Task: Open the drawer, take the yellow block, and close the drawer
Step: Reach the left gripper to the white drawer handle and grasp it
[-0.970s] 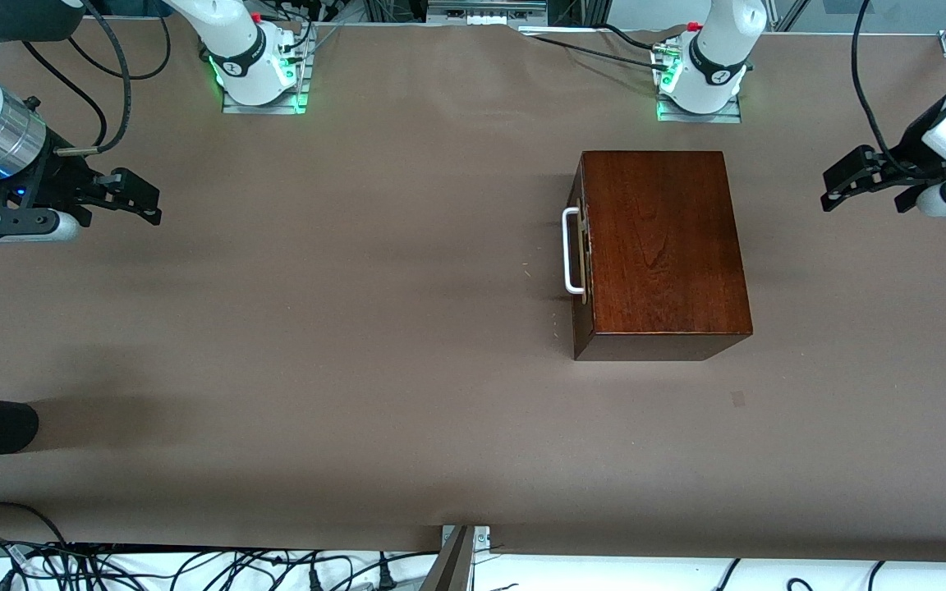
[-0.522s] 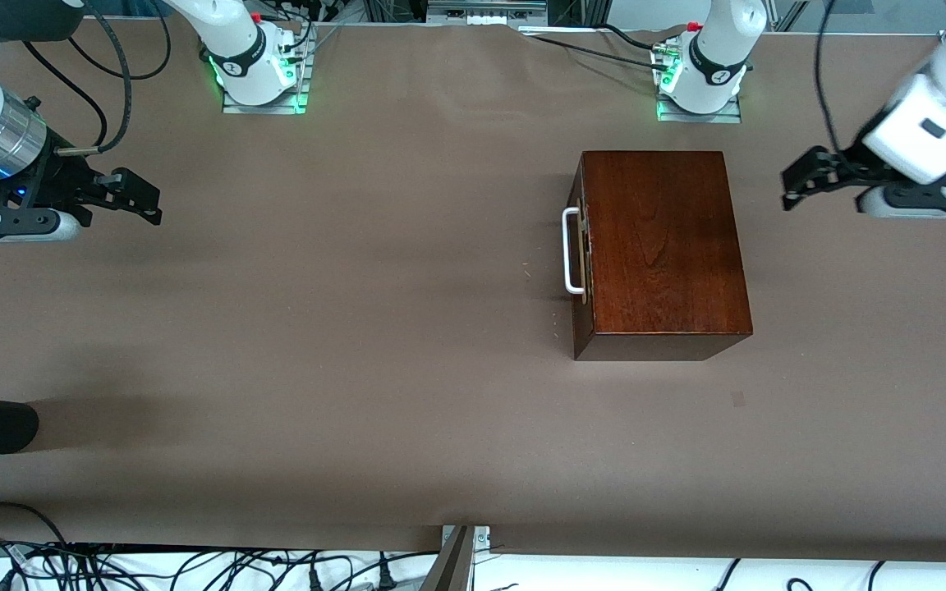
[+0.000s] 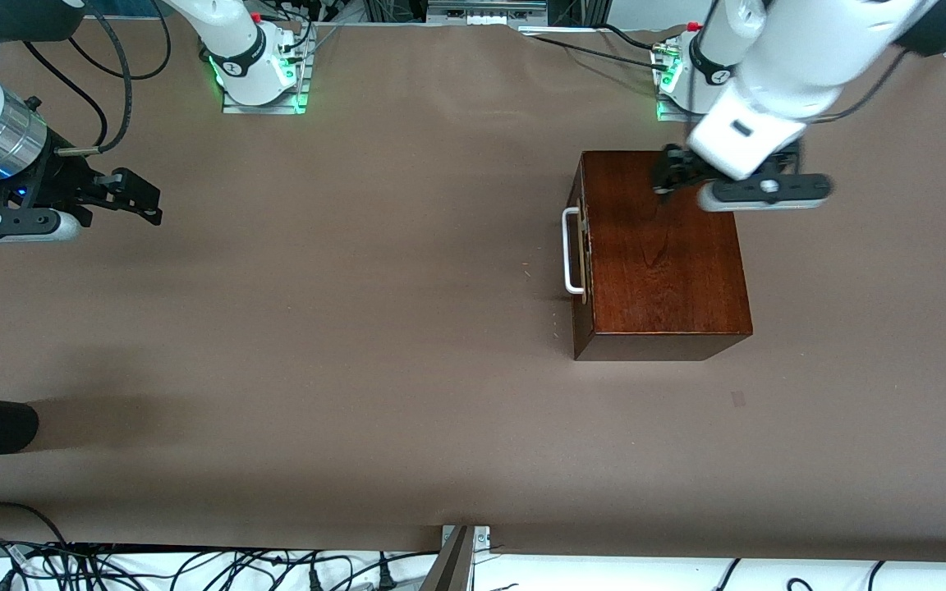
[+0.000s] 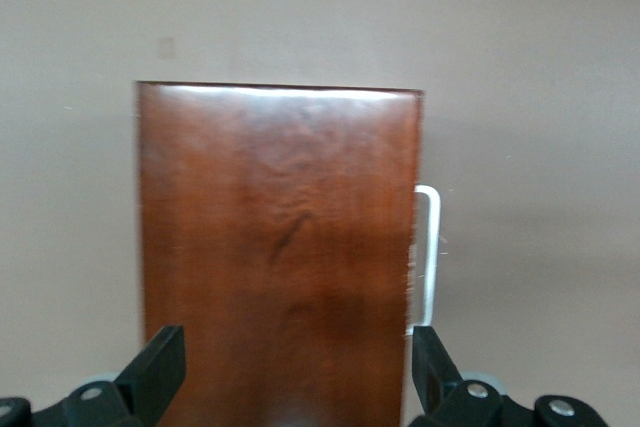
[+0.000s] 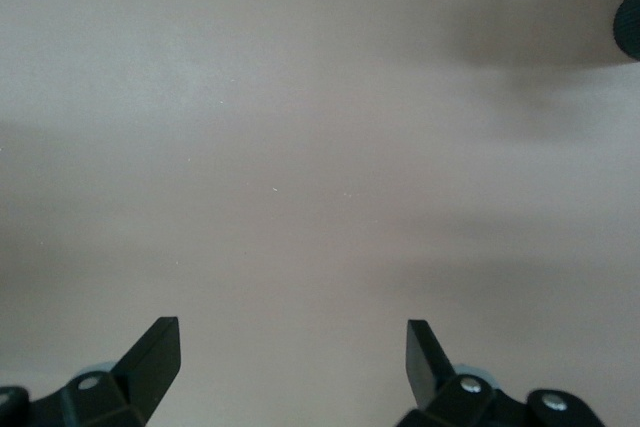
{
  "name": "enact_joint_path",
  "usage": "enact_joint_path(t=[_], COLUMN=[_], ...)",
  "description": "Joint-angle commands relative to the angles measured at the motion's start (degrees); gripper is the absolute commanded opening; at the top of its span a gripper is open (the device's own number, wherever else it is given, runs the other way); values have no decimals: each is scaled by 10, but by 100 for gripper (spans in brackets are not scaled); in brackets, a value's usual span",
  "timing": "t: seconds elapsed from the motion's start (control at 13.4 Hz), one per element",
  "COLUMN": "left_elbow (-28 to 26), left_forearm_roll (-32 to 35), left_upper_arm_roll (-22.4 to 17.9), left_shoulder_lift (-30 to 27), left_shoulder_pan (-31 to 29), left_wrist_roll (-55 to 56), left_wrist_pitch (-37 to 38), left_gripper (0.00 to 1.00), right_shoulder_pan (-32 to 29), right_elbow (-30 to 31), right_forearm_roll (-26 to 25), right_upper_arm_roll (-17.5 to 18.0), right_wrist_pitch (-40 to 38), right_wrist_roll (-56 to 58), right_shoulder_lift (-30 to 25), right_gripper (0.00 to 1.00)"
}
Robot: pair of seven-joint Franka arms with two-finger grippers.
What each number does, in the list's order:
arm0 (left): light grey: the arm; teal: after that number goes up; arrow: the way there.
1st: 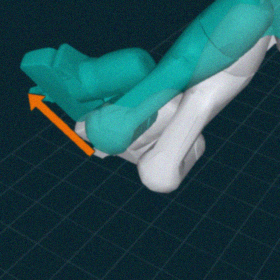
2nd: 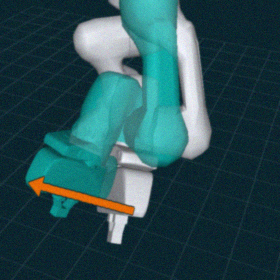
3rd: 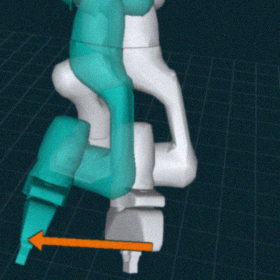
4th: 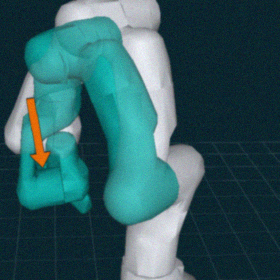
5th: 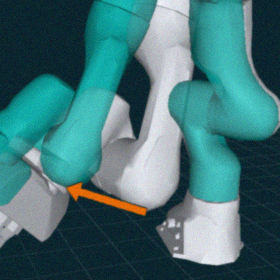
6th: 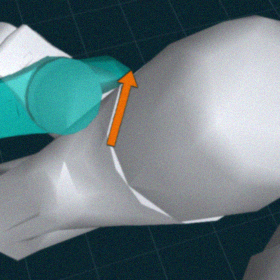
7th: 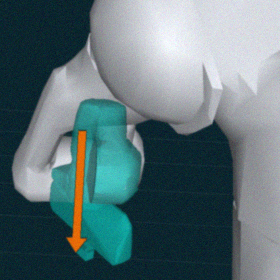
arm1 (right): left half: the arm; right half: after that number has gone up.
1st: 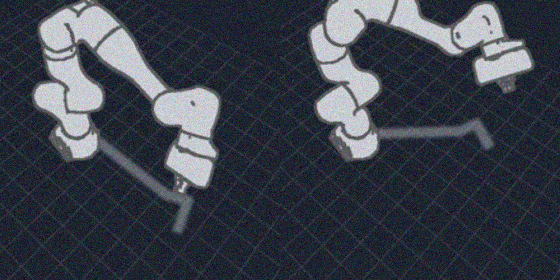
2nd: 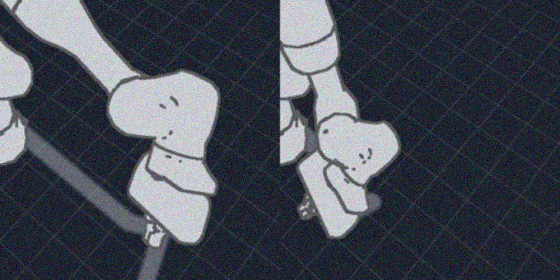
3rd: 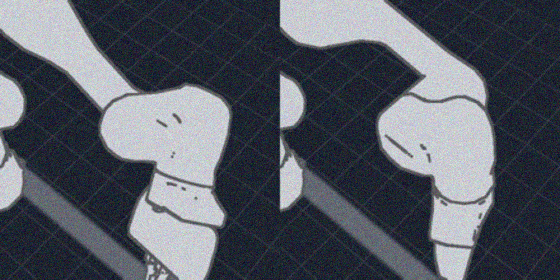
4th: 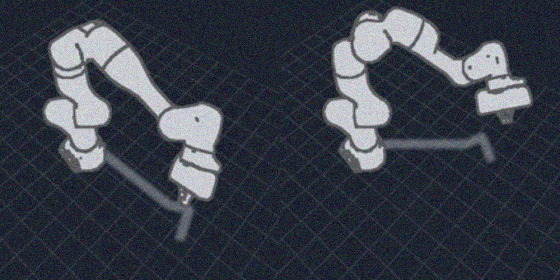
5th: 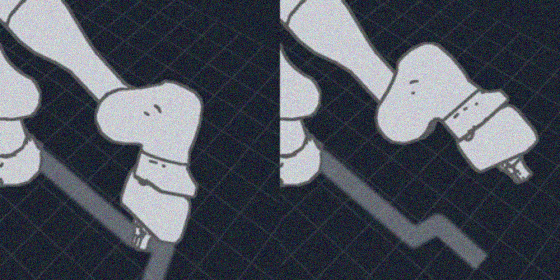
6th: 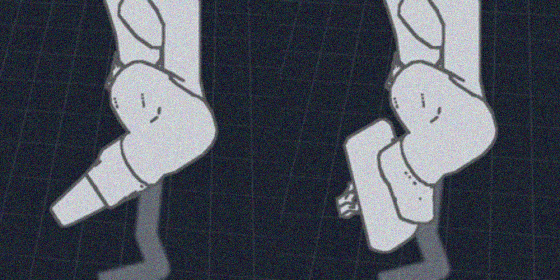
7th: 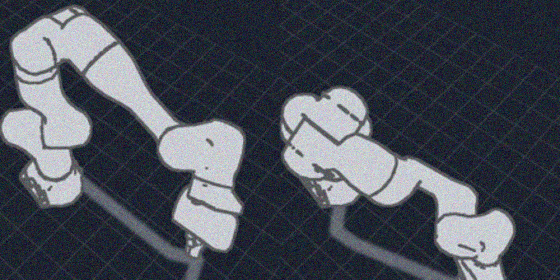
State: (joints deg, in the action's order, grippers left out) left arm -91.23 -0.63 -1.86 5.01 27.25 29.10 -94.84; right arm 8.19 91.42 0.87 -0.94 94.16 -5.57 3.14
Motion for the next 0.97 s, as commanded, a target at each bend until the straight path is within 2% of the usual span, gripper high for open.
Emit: enact_joint_path(t=[0.0,0.3,0.6,0.9], left_elbow=[18,14,13,-4], left_forearm_roll=[14,72,73,97], left_upper_arm_roll=[-3,19,21,21], left_shoulder_lift=[62,141,205,228], left_shoulder_pan=[53,100,127,138], left_wrist_roll=[60,141,194,199], left_wrist_pitch=[-35,-104,-171,-196], left_gripper=[100,100,100,100], right_shoulder_pan=[-2,-2,-2,-2], right_elbow=[7,7,7,7], right_forearm_roll=[-7,-7,-7,-7], right_upper_arm_roll=[3,3,3,3], right_wrist_pitch=[5,5,4,4], right_wrist_roll=[-2,-2,-3,-2], right_shoulder_lift=[-7,-7,-7,-6], right_gripper=[100,100,100,100])
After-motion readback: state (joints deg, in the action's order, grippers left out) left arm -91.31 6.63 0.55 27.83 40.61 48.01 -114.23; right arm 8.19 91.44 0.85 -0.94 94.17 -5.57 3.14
